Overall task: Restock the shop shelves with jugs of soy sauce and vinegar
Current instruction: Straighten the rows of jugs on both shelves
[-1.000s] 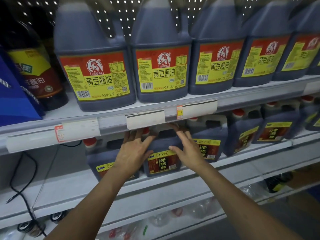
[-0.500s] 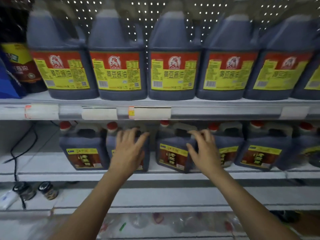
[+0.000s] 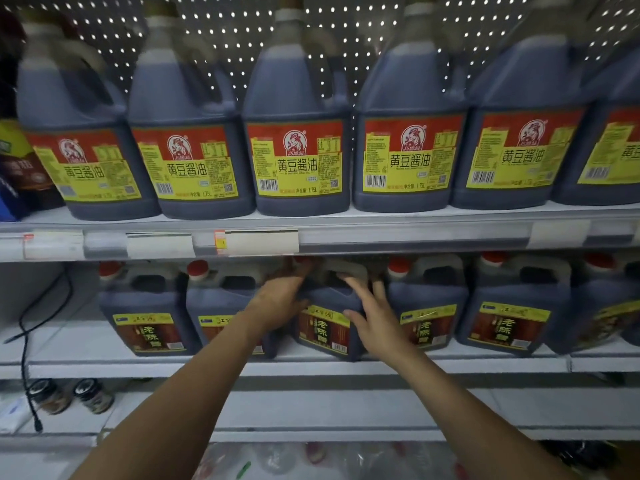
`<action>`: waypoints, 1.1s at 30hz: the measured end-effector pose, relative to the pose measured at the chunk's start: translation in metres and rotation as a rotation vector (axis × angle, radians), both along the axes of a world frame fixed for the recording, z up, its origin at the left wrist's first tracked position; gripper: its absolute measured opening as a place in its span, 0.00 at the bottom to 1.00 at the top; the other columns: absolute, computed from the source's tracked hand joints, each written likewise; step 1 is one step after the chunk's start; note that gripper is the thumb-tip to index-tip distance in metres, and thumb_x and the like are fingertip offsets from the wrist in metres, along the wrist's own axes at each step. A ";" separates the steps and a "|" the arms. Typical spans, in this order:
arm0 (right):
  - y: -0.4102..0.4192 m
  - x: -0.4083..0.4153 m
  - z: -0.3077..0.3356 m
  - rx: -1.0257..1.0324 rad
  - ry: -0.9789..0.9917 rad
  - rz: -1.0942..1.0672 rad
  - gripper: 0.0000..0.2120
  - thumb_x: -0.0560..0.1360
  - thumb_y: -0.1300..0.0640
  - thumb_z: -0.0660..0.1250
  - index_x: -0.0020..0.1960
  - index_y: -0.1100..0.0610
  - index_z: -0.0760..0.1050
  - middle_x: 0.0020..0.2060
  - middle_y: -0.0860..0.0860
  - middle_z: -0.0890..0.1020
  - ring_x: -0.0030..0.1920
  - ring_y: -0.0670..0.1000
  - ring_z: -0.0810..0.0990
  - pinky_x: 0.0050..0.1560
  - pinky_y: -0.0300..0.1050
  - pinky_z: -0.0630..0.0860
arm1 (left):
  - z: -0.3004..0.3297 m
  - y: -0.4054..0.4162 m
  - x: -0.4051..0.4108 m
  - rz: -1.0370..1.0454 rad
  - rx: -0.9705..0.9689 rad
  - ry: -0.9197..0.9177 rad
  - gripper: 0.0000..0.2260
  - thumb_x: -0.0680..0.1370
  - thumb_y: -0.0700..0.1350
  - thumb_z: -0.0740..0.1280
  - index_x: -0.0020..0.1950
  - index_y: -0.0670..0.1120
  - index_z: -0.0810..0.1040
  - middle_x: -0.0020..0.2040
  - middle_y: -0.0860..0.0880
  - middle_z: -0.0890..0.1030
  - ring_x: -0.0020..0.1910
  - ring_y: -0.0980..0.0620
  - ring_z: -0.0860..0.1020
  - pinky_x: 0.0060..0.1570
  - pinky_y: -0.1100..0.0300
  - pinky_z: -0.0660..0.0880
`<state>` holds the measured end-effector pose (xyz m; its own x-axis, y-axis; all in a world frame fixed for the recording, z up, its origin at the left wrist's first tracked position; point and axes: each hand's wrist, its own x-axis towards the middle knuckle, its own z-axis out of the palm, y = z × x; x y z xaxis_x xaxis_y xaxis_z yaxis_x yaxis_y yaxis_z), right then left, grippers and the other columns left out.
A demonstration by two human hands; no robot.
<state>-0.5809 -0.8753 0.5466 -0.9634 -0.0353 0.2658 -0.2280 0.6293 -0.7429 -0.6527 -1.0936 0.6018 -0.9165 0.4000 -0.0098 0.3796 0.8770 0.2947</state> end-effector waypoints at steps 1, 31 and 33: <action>0.001 0.000 -0.001 -0.005 0.004 0.017 0.27 0.84 0.56 0.65 0.78 0.38 0.62 0.72 0.45 0.62 0.76 0.51 0.65 0.65 0.39 0.73 | -0.003 0.001 0.002 0.006 0.039 0.010 0.23 0.80 0.48 0.70 0.73 0.46 0.71 0.66 0.40 0.80 0.63 0.39 0.79 0.62 0.48 0.76; 0.005 -0.008 0.019 -0.083 -0.218 0.060 0.31 0.83 0.58 0.67 0.71 0.28 0.58 0.67 0.43 0.66 0.72 0.46 0.65 0.71 0.45 0.65 | -0.011 -0.031 0.025 -0.166 -0.114 0.378 0.22 0.81 0.53 0.68 0.72 0.61 0.65 0.57 0.43 0.76 0.55 0.40 0.78 0.59 0.41 0.72; 0.002 -0.013 0.022 -0.125 -0.219 0.042 0.31 0.82 0.60 0.68 0.70 0.29 0.59 0.69 0.45 0.67 0.74 0.49 0.67 0.73 0.47 0.68 | -0.014 -0.032 0.022 -0.168 -0.107 0.423 0.21 0.80 0.53 0.68 0.70 0.60 0.66 0.55 0.43 0.77 0.53 0.40 0.79 0.58 0.41 0.73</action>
